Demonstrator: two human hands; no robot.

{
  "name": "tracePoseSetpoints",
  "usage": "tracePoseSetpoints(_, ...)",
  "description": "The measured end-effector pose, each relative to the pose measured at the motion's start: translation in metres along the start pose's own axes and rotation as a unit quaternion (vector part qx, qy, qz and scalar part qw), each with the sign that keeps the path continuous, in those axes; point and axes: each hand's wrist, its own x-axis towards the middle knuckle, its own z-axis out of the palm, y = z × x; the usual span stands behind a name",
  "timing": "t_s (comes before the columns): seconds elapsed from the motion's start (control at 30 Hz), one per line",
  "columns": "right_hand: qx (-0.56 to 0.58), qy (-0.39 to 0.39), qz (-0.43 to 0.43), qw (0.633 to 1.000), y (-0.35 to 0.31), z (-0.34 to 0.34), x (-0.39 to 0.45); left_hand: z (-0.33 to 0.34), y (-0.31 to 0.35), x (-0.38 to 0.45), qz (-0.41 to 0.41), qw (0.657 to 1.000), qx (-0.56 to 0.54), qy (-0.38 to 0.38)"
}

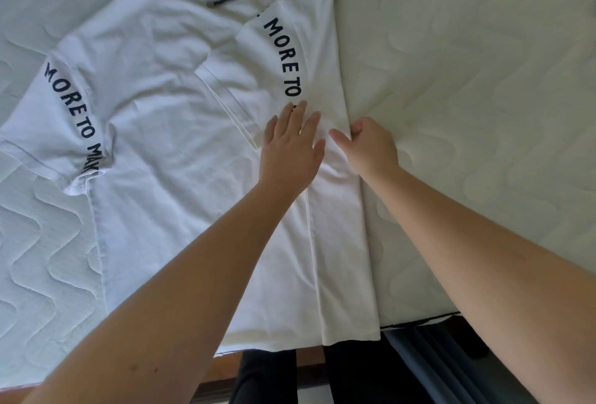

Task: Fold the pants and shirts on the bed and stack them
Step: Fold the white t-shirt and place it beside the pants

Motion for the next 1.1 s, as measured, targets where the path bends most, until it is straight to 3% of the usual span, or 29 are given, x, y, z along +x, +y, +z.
tracePoseSetpoints(0.13,-0.054,0.05,0.006,0.997,-0.014,-0.001,0.017,0.004,-0.02,0.035,0.003,0.994,0.056,-0.097)
tracePoseSetpoints(0.33,-0.075,0.086,-0.013,0.993,-0.017,-0.012,0.035,-0.015,-0.034,0.08,0.038,0.988,0.088,-0.121)
tracePoseSetpoints(0.53,-0.143,0.11,-0.138,0.974,-0.023,-0.016,0.064,-0.035,-0.032,0.134,0.044,0.998,0.024,-0.036)
tracePoseSetpoints(0.7,-0.092,0.145,-0.098,0.98,-0.034,-0.018,0.102,-0.048,-0.027,0.188,-0.009,1.0,-0.007,-0.006)
tracePoseSetpoints(0.83,-0.104,0.195,-0.095,0.971,-0.048,-0.018,0.126,-0.062,-0.025,0.231,-0.075,0.993,-0.054,0.066)
tracePoseSetpoints(0.97,-0.148,0.209,-0.154,0.954,-0.063,-0.017,0.152,-0.07,-0.022,0.27,-0.08,0.991,-0.098,-0.033)
tracePoseSetpoints(1.1,-0.144,0.214,-0.179,0.949,-0.058,-0.02,0.18,-0.074,-0.023,0.298,-0.066,0.992,-0.089,-0.059)
